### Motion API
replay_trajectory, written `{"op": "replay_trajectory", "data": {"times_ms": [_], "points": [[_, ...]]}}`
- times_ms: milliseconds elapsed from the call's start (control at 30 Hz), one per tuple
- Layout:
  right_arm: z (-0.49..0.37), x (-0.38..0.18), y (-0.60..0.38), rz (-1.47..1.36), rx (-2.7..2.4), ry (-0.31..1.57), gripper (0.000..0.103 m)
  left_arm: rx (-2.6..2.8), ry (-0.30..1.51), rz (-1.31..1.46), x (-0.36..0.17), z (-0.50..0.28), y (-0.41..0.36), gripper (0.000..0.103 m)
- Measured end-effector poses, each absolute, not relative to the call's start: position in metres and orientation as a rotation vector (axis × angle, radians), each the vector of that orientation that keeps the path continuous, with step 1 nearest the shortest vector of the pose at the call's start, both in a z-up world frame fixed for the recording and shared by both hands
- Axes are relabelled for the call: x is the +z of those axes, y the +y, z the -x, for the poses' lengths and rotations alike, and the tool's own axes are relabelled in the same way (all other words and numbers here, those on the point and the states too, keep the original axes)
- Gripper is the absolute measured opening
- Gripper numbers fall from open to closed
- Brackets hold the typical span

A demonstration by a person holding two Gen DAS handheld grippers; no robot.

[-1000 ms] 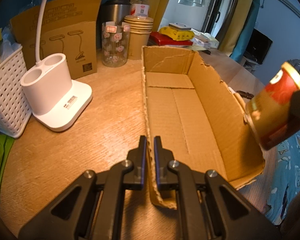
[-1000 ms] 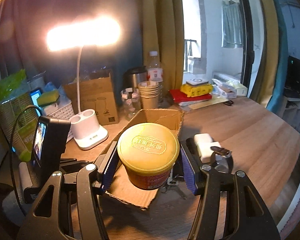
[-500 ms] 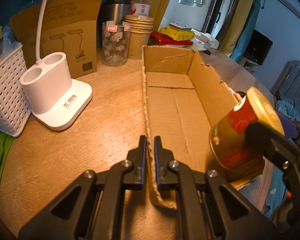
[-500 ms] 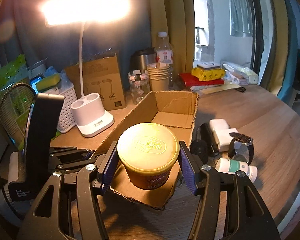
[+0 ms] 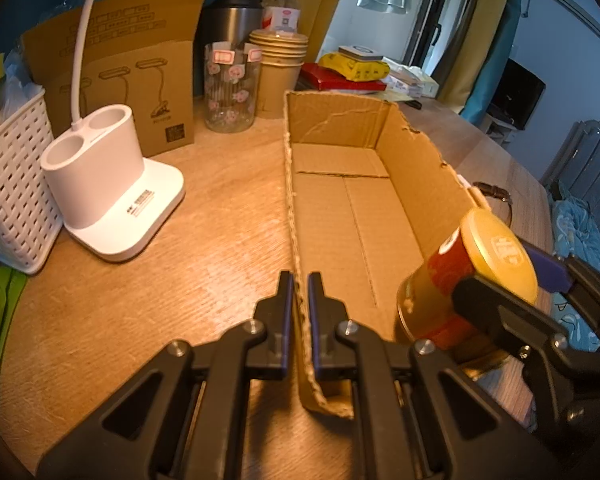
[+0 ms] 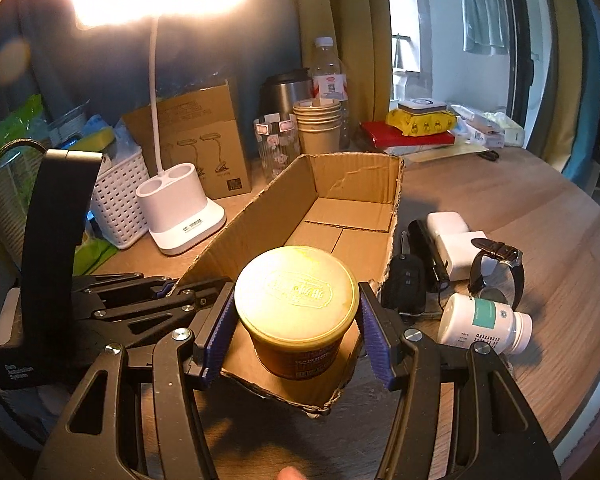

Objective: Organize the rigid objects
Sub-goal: 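Carry the jar with the right gripper into the cardboard box and release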

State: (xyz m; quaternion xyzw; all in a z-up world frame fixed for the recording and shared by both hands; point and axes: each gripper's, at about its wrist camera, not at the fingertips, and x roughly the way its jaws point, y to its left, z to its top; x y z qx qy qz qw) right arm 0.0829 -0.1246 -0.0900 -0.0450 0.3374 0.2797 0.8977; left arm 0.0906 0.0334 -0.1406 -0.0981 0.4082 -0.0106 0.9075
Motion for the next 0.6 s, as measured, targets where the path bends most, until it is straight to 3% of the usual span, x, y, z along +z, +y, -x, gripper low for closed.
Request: {"op": "replay_trajectory", "data": {"times_ms": [233, 367, 600], "points": [[-0.079, -0.089, -0.123, 0.115, 0.575, 0.68, 0.061, -0.023, 0.843, 0.204, -0.141, -0.091, 0.034, 0.007], [-0.076, -0.083, -0.126, 0.108, 0.583, 0.664, 0.071, -0.021, 0.845, 0.205, -0.141, -0.091, 0.035, 0.007], [-0.076, -0.071, -0.14, 0.066, 0.559, 0.629, 0.073, -0.021, 0.842, 0.2, -0.141, -0.091, 0.034, 0.007]]}}
